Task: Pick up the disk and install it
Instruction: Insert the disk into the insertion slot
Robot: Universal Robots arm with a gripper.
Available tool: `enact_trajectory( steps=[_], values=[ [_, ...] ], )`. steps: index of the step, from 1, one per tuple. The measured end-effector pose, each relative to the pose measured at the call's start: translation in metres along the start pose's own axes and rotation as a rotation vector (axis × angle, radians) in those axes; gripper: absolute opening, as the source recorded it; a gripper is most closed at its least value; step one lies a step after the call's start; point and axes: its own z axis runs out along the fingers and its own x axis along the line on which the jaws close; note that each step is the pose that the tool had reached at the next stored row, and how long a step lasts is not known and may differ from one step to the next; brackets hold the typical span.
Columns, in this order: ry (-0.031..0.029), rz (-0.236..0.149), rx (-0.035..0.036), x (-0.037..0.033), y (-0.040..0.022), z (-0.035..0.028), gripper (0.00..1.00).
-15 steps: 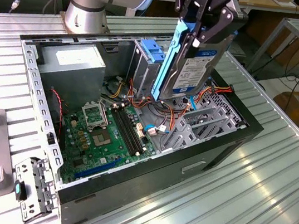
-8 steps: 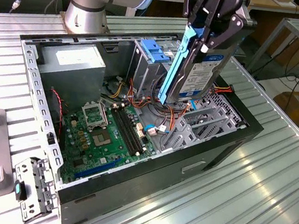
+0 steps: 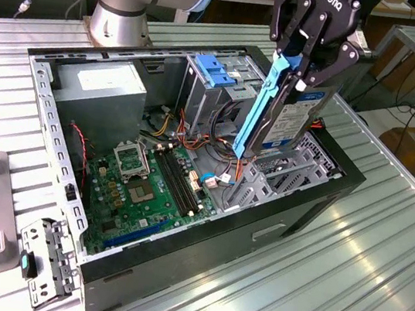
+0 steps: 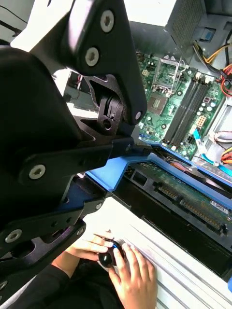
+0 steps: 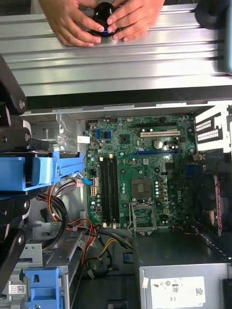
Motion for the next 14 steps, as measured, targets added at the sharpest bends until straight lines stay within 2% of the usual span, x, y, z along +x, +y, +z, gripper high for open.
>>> enact_trajectory(
  steps=[5,14],
  values=[
    [0.0028,0.000,0.0008,0.0017,-0.0122,0.0020,0.37],
    [0.0049,0.000,0.0017,0.0017,-0.0286,0.0050,0.37]
  ],
)
